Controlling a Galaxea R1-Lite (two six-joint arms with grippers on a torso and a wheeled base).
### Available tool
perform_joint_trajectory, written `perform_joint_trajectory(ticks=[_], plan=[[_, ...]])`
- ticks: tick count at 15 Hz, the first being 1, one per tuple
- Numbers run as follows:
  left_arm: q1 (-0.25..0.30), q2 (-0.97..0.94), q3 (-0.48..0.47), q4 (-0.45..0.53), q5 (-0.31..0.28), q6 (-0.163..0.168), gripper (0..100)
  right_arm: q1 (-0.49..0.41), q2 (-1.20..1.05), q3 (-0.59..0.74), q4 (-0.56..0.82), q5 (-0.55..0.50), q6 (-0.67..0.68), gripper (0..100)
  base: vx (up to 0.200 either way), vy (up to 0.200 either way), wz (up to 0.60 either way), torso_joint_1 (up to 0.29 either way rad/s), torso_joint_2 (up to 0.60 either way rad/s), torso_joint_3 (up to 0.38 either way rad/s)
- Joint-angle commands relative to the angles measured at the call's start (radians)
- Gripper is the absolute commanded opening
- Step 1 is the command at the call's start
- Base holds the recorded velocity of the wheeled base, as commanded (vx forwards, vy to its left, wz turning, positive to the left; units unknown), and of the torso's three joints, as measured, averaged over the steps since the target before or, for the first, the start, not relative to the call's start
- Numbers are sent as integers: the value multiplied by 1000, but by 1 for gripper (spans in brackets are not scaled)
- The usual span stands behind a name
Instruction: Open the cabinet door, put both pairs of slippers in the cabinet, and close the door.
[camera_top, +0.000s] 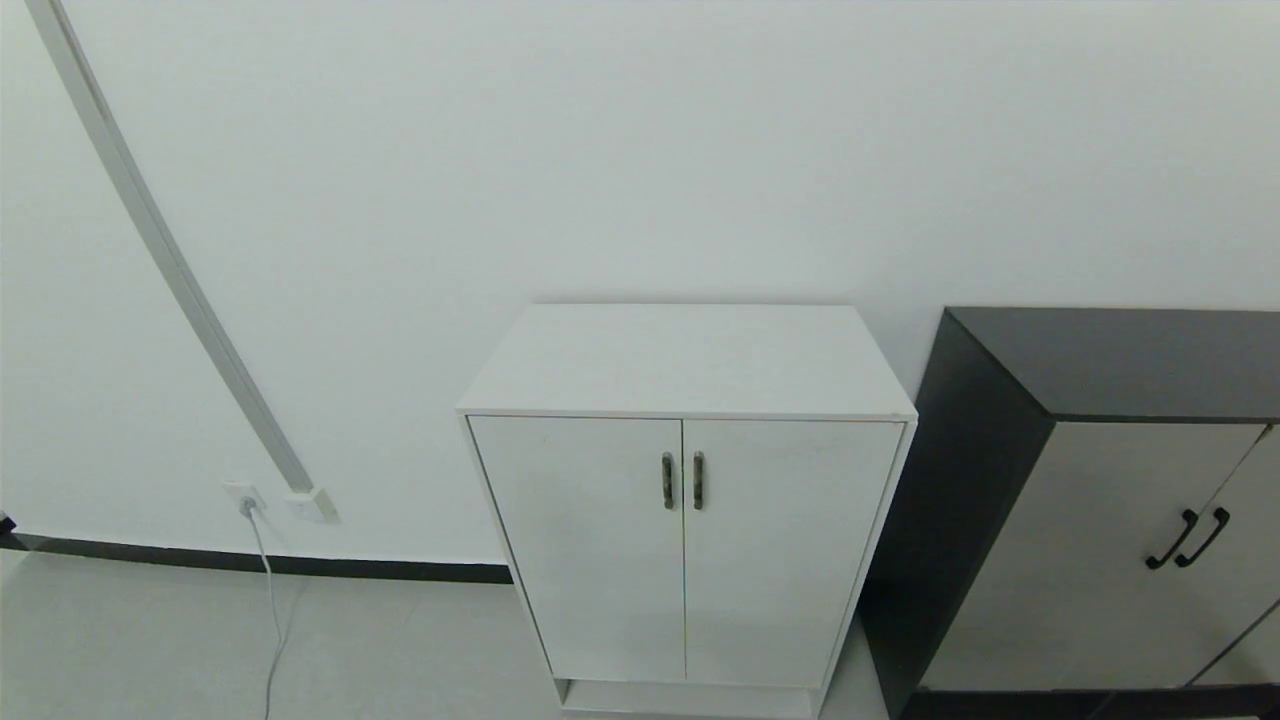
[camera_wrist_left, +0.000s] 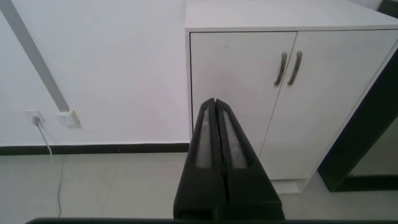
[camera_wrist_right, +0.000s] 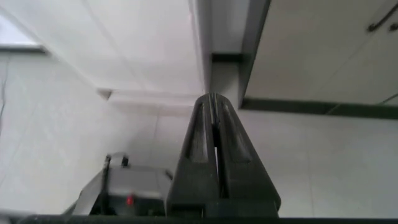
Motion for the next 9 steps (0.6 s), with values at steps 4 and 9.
perform_joint_trajectory(ticks=[4, 9], plan=[[0, 0, 0, 0, 0, 0, 0, 6, -80, -3, 21, -9, -1, 0, 0, 0, 0, 0, 0, 0], [0, 0, 0, 0, -1, 1, 0, 33, -225, -2, 59, -121, -19, 0, 0, 0, 0, 0, 0, 0]])
